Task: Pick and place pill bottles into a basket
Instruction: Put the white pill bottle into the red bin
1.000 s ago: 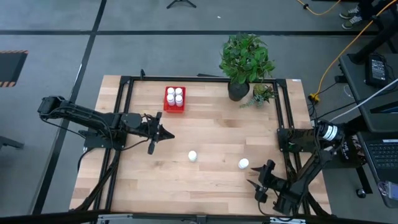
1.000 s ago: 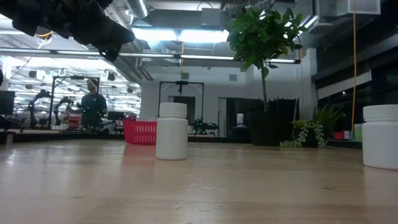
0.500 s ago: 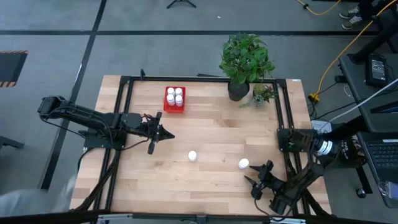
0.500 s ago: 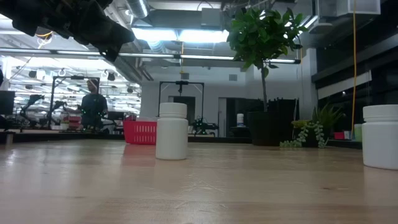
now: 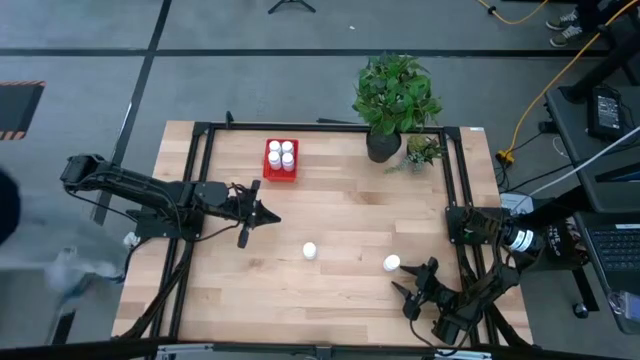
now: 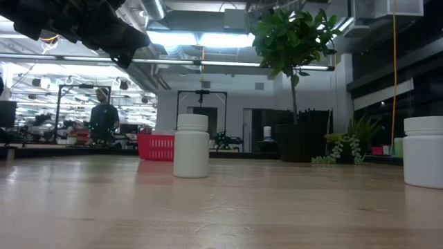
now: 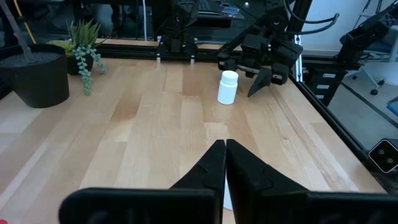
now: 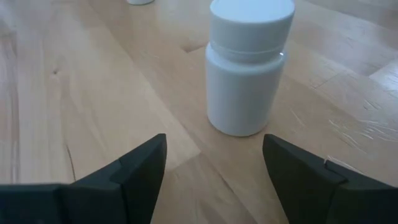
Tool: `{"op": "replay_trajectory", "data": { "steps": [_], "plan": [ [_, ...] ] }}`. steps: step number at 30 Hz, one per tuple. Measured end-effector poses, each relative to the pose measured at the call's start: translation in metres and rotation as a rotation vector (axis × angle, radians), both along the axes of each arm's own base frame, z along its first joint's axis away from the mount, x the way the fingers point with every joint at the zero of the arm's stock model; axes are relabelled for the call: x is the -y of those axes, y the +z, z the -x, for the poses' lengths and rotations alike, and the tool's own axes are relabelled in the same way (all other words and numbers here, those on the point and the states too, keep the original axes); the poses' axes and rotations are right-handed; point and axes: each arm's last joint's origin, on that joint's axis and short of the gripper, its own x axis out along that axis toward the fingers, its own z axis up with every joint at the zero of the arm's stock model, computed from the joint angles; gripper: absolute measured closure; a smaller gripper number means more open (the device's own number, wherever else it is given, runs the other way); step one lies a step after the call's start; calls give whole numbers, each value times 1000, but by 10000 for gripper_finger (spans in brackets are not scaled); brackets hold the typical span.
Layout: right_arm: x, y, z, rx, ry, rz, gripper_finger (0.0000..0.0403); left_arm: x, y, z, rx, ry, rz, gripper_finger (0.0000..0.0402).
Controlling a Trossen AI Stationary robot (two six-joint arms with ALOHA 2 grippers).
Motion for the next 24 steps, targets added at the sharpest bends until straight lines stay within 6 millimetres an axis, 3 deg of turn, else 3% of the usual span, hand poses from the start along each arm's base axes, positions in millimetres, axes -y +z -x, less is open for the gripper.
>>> {"op": "replay_trajectory", "data": {
  "steps": [24],
  "plan": [
    [8, -1, -14, -84, -72, -15, 135, 0, 0, 0, 0, 0, 0, 391]
  ]
}}
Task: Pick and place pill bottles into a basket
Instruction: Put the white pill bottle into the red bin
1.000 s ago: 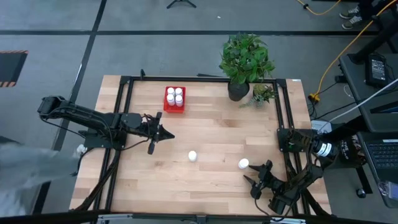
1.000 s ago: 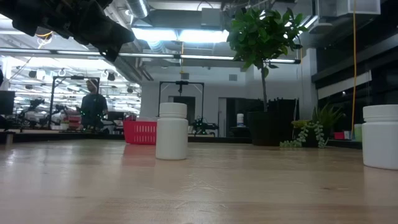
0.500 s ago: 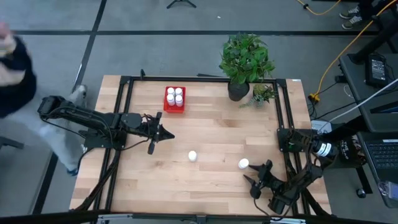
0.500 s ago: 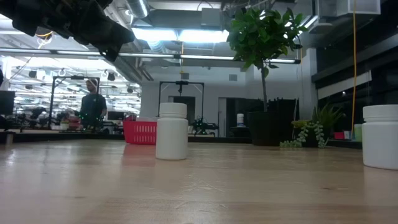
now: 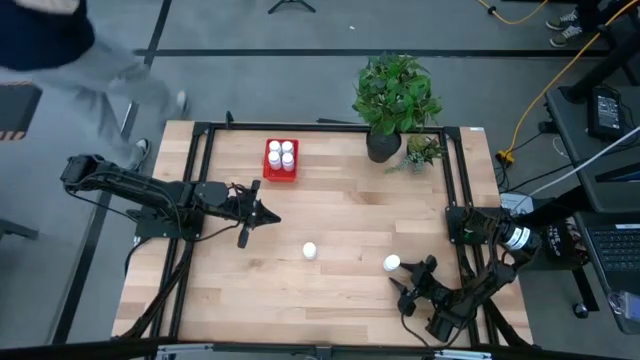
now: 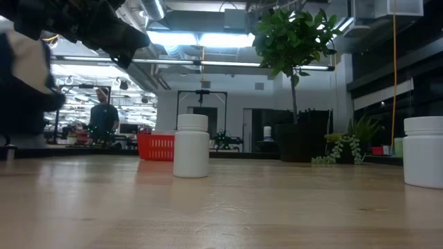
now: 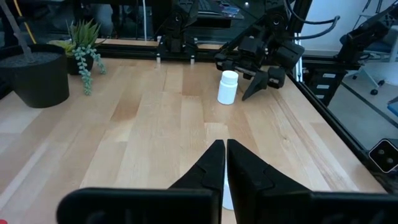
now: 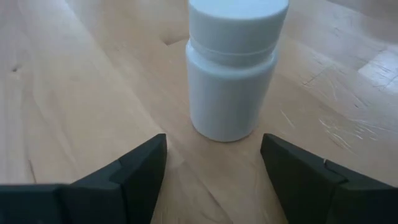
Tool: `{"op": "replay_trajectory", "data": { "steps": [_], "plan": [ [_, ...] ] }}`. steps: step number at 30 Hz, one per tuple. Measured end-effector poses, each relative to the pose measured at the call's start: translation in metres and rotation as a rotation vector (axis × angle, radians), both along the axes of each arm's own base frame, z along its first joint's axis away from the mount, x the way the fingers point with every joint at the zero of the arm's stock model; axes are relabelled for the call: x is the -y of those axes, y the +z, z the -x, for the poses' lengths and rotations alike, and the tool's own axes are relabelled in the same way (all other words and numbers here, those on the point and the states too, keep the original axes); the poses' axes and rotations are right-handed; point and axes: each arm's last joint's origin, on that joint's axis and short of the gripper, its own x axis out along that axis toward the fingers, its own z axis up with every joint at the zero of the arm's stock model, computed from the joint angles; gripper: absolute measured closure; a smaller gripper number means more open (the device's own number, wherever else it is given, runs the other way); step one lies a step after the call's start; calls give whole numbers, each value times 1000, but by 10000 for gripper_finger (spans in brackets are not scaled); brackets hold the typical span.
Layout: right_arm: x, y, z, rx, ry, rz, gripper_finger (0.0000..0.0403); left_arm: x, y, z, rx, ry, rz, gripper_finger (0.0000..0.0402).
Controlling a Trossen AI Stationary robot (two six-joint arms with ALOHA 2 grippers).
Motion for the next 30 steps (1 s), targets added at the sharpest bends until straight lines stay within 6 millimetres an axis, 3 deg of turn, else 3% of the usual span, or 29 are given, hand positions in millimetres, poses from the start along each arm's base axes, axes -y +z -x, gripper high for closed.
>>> {"op": "replay_trajectory", "data": {
  "steps": [30],
  "plan": [
    [8, -2, -13, -71, -17, 40, 134, 0, 0, 0, 0, 0, 0, 390]
  ]
}}
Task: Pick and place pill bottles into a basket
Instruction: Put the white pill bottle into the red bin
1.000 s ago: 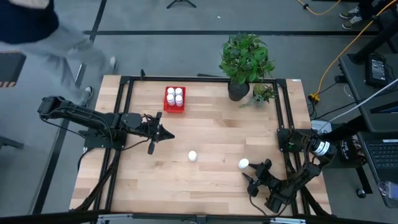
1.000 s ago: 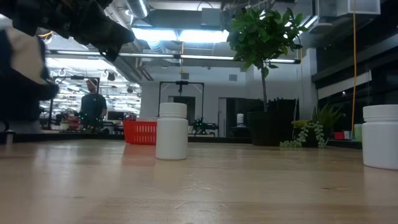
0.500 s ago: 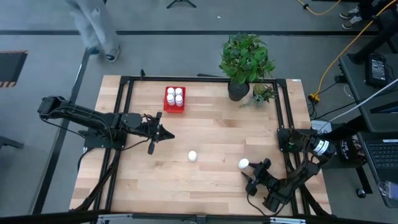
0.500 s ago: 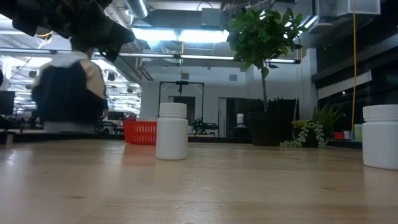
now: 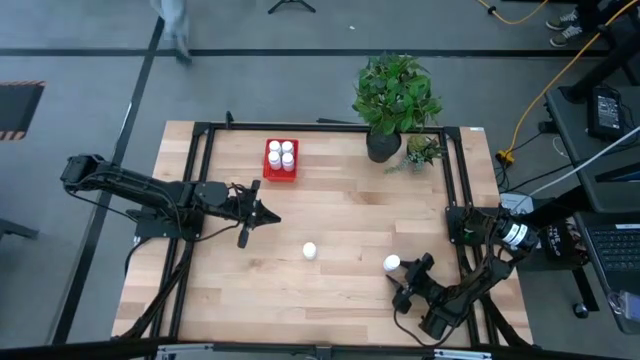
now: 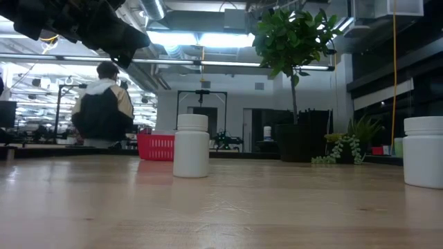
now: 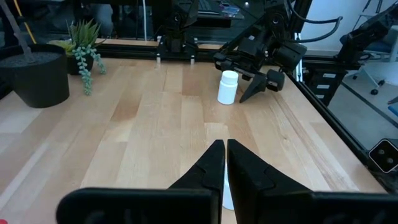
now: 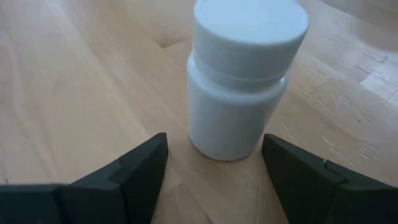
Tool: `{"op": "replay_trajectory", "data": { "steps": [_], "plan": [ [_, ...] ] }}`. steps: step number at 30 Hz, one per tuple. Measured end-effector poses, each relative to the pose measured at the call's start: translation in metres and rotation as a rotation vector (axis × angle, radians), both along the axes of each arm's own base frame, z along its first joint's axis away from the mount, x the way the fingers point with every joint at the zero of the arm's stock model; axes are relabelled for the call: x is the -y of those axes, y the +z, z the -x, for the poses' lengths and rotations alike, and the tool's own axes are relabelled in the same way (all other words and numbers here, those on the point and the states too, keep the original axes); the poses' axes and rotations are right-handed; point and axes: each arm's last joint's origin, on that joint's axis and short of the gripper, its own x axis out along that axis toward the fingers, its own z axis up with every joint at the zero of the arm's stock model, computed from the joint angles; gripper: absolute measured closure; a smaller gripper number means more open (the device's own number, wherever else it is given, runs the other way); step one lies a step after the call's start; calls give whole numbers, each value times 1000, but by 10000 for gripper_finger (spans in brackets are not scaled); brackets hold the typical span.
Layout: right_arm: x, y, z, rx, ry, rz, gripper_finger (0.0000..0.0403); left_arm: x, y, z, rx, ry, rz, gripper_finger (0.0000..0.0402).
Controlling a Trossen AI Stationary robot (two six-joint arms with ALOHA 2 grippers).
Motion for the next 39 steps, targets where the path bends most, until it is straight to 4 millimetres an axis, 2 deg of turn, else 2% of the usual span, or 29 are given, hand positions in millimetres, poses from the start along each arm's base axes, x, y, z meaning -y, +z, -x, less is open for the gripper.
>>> {"op": "replay_trajectory", "data": {
  "steps": [22, 39],
  "plan": [
    [8, 1, -7, -44, -4, 65, 134, -1, 0, 0, 1, 29, -7, 386],
    [7, 0, -4, -49, 4, 68, 135, -1, 0, 0, 1, 29, -7, 385]
  ]
}}
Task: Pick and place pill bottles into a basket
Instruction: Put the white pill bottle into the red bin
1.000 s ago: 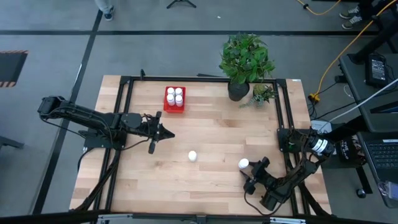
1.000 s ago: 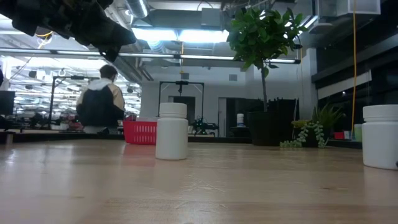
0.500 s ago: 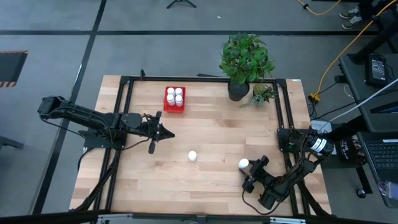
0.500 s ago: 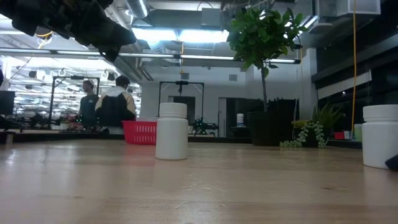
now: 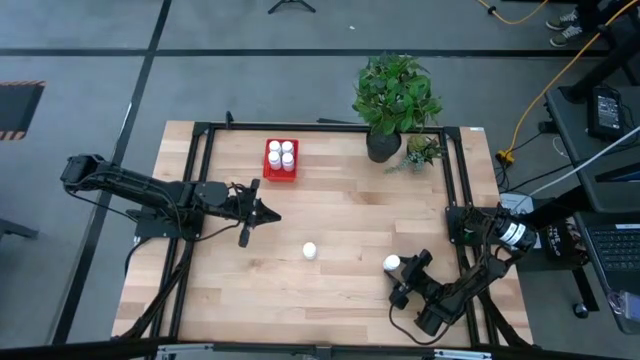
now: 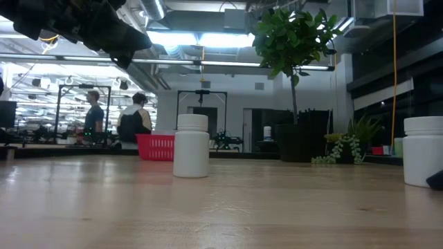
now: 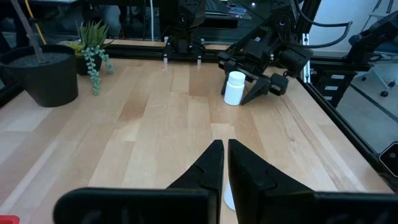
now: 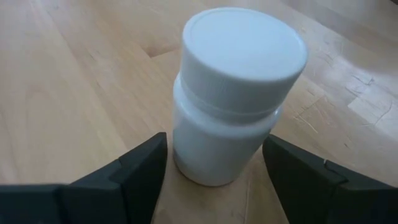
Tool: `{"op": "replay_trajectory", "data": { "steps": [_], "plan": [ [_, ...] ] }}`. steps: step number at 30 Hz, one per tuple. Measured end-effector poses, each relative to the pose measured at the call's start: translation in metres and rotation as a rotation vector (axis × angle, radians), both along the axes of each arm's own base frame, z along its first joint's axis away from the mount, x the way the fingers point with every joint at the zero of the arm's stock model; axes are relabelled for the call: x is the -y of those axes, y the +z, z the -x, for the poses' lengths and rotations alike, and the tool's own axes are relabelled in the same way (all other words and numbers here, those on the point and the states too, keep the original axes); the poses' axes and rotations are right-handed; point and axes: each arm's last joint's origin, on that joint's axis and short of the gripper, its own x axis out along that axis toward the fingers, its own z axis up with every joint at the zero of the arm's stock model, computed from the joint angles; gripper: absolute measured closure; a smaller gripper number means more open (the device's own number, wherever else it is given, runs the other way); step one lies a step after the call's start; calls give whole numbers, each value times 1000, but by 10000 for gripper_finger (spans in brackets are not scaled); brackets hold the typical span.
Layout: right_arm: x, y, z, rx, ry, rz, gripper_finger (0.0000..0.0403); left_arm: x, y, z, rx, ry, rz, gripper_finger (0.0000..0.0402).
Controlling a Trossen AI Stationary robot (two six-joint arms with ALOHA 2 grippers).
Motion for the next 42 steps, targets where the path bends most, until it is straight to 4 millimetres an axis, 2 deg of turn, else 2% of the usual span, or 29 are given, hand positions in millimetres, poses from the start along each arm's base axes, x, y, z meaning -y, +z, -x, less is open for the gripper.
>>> {"op": "replay_trajectory", "data": {
  "steps": [17, 42],
  "plan": [
    [-2, 2, -1, 21, 1, 5, 135, 0, 0, 0, 0, 0, 1, 382],
    [3, 2, -13, 51, -37, -13, 134, 0, 0, 0, 0, 0, 1, 379]
  ]
}}
